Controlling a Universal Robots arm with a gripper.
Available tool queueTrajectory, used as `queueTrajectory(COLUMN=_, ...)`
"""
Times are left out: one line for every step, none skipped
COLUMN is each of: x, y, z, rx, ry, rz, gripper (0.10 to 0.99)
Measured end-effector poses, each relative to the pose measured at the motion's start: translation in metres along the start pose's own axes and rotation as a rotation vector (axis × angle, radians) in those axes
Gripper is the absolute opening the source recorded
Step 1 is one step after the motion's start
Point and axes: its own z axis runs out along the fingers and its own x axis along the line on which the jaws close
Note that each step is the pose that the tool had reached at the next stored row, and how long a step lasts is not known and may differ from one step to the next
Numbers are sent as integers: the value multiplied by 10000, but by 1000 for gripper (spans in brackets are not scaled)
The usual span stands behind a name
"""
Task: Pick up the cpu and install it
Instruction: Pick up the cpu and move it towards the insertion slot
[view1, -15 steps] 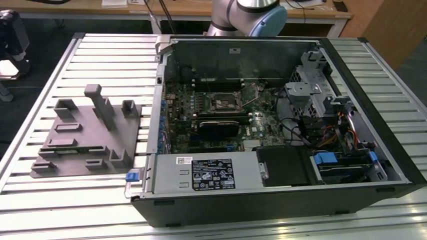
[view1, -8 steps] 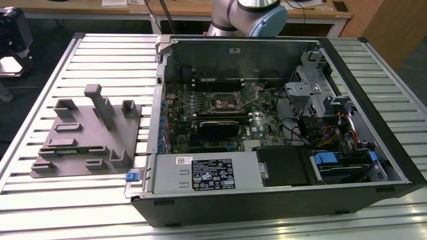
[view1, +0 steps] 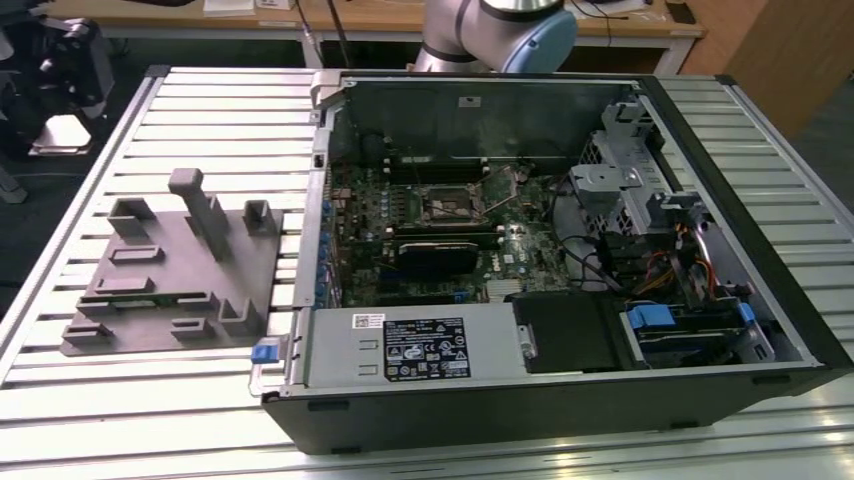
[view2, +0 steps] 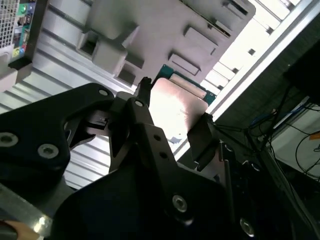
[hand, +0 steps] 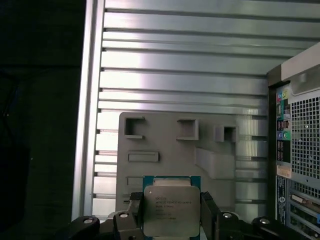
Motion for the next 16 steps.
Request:
queueTrajectory(x=-36, y=-1, z=4, rx=0, ry=-2, rz=0, gripper=545)
queueTrajectory(x=-70, y=-2, z=8, rx=0, ry=-2, rz=0, gripper=545)
queueTrajectory(x=-101, y=-3, z=11, rx=-1, ry=-2, rz=0, gripper=545)
queueTrajectory(x=-128, y=-4, z=13, rx=0, ry=-2, rz=0, gripper=545)
queueTrajectory(x=-154, y=-5, z=15, rx=1, ry=-1, rz=1, gripper=545)
queueTrajectory(x=-185, y=-5, z=16, rx=3, ry=0, rz=1, gripper=545)
queueTrajectory(x=-229, y=-6, z=19, rx=4, ry=-2, rz=2, gripper=545)
queueTrajectory(x=-273, y=-5, z=22, rx=7, ry=-2, rz=2, gripper=545)
queueTrajectory(x=-318, y=-4, z=24, rx=12, ry=0, rz=1, gripper=545)
queueTrajectory(x=-364, y=0, z=28, rx=18, ry=-1, rz=0, gripper=545)
queueTrajectory(x=-405, y=6, z=30, rx=27, ry=-1, rz=0, gripper=545)
queueTrajectory(x=-441, y=13, z=32, rx=31, ry=0, rz=0, gripper=545)
queueTrajectory(x=-476, y=21, z=35, rx=33, ry=-1, rz=0, gripper=545)
queueTrajectory(x=-508, y=25, z=36, rx=33, ry=-1, rz=1, gripper=545)
queueTrajectory(x=-544, y=29, z=37, rx=34, ry=0, rz=0, gripper=545)
queueTrajectory(x=-583, y=34, z=39, rx=33, ry=-1, rz=1, gripper=545)
